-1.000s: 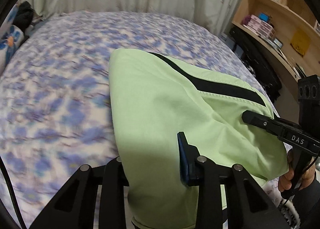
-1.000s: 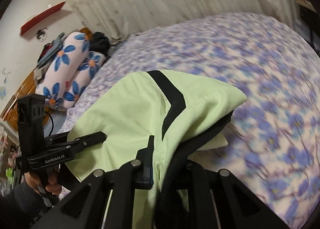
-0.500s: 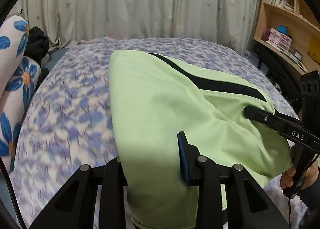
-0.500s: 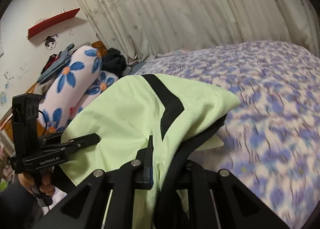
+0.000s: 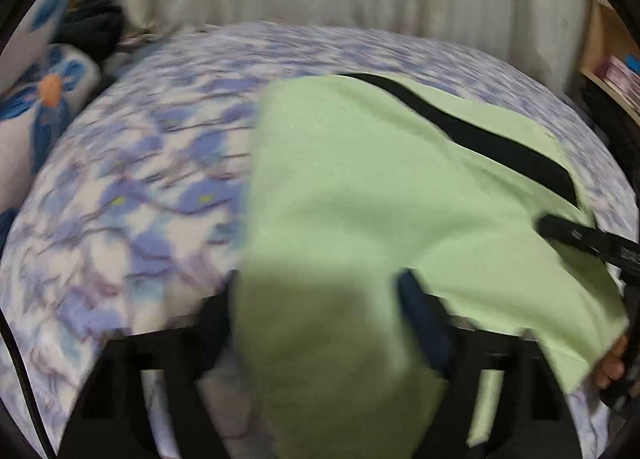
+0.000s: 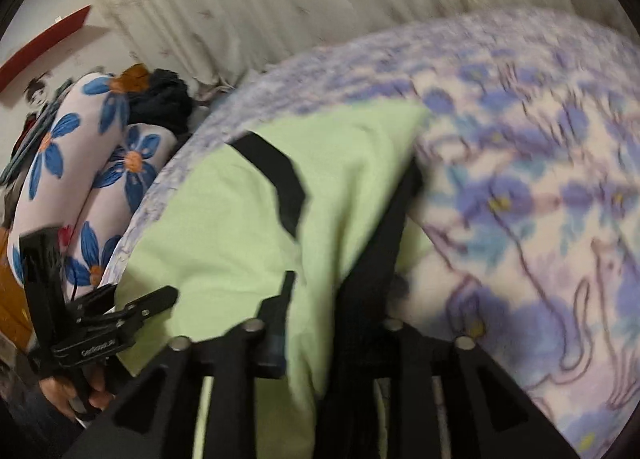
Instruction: Fold large clothes
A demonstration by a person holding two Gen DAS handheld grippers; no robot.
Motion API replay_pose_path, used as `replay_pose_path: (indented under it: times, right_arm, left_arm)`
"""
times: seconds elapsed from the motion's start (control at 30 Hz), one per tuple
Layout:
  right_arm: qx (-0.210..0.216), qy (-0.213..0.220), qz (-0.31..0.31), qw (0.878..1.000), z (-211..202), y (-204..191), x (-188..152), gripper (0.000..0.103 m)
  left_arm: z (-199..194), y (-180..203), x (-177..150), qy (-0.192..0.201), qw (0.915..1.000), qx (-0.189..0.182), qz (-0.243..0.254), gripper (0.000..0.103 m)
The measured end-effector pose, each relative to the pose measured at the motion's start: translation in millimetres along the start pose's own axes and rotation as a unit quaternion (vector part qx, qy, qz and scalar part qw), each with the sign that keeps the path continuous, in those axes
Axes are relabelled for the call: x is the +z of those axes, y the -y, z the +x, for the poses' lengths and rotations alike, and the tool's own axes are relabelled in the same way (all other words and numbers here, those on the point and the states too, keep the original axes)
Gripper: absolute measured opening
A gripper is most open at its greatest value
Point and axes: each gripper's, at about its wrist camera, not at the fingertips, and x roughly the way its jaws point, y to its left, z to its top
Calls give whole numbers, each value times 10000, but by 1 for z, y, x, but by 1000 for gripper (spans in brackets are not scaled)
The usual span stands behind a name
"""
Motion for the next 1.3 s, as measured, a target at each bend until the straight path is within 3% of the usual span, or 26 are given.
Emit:
replay_pose_path:
  times: [0.07, 0.2, 0.3, 0.47, 0.57, 0.73, 0.8, 0.93, 1.03, 1.3]
  right_arm:
    - [58, -147, 181, 9997, -2, 9, -3, 46]
    - [-15, -219, 245, 9995, -25, 12, -6, 47]
    - [-168, 67, 80, 9998, -53, 4, -9, 47]
    - [-169, 426, -555, 9974, -86, -32, -23, 47]
    - [-91, 298, -818, 9962, -82, -46, -33, 40]
    - [-612, -297, -898, 9936, -51, -32, -58, 13]
    - [-520, -370, -715, 9954, -52, -18, -65, 4]
    - [-486, -395, -575, 9964, -73, -15, -69, 3]
    - [-487, -462, -590, 9960, -91, -22, -73, 7]
    - [-492, -447, -636, 9958, -160, -43, -91, 7]
  left_arm:
    - [0, -7, -2, -48, 9999, -44, -110, 90]
    - [-19, -5, -2, -56, 9998, 187, -64, 89]
    - [-47, 7, -3, 169, 9982, 537, 205, 83]
    - [-80, 29, -8, 310, 9992, 169, 209, 53]
    - [-79, 45, -18, 134, 9996, -57, 222, 47]
    - [-53, 58, -50, -239, 9974, 482, 484, 47]
    - [-54, 59, -58, -151, 9965, 563, 592, 47]
    - [-67, 61, -59, -183, 9970, 583, 472, 49]
    - [-85, 60, -58, -190, 9982, 518, 231, 71]
    - [-160, 77, -72, -74, 9990, 434, 22, 76]
